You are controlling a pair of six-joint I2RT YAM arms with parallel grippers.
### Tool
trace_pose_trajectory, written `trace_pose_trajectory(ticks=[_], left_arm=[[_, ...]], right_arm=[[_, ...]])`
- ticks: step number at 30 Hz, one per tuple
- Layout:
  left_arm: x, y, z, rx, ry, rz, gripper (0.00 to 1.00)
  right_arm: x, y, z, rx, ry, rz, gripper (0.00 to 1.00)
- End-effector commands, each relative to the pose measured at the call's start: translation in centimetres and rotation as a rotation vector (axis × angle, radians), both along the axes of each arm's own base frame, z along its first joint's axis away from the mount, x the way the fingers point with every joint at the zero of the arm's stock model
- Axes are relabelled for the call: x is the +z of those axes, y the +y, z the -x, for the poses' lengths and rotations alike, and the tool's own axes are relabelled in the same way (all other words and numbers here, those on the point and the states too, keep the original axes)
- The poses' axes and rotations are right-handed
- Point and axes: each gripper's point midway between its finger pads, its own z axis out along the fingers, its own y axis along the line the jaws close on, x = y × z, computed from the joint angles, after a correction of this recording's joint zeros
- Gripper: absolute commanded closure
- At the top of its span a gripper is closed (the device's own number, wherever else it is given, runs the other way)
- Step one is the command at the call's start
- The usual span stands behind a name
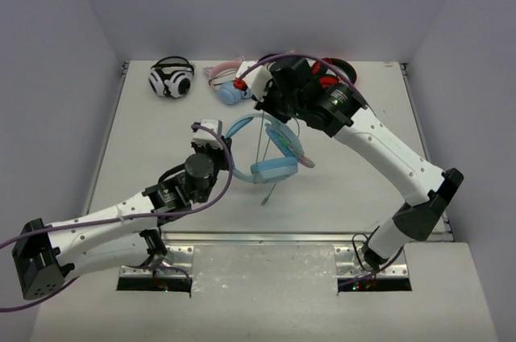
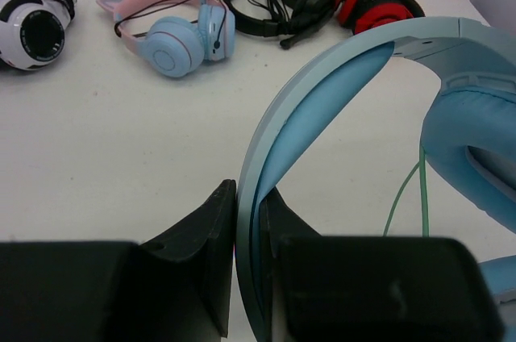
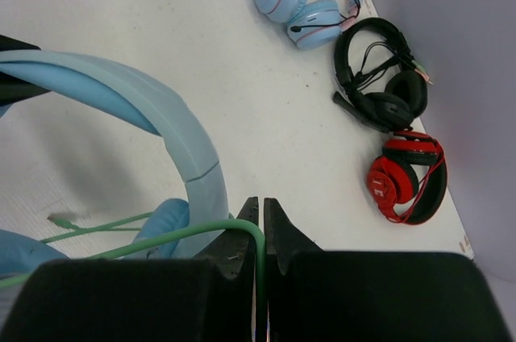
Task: Wrap the headphones
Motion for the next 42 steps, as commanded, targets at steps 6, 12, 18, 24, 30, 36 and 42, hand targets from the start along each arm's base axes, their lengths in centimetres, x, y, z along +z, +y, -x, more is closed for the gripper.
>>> trace_pose_trajectory(ticks=[6,12,18,24,30,36,42], left_arm=[[1.3,-4.6,2.3,-0.229,-0.020,-0.053,1.00],[3.7,-4.6,3.5,-0.286,-0.065,0.021,1.00],[5.8,-2.0,3.4,-0.175,-0.082,0.104,0.99],[8.3,-1.2,3.8,-0.160,-0.105,0.193,1.00],[11.9,-2.0,4.5,-0.220,-0.135,0.252,1.00],[15.6,-1.3,5.3,-0.246,-0.181,0.309,1.00],[18.0,-0.4,5.8,-0.245,-0.203,0.339,1.00]], right_arm=[[3.9,-2.1,-5.5,-0.078,-0.122,-0.102,0.96],[1.8,-2.5,-6.4,-0.086,-0.042,-0.122,0.99],[2.0,-5.7,-5.3,-0.146,0.014,-0.279,0.99],[2.9,-5.5,-2.2,-0.058,-0.002,-0.462,0.91],[3.7,-3.3,1.0,0.106,-0.008,-0.665,0.62],[3.1,-2.2,2.4,0.197,0.060,-0.775,0.51],[0.7,-0.8,2.9,0.264,0.115,-0.839,0.47]])
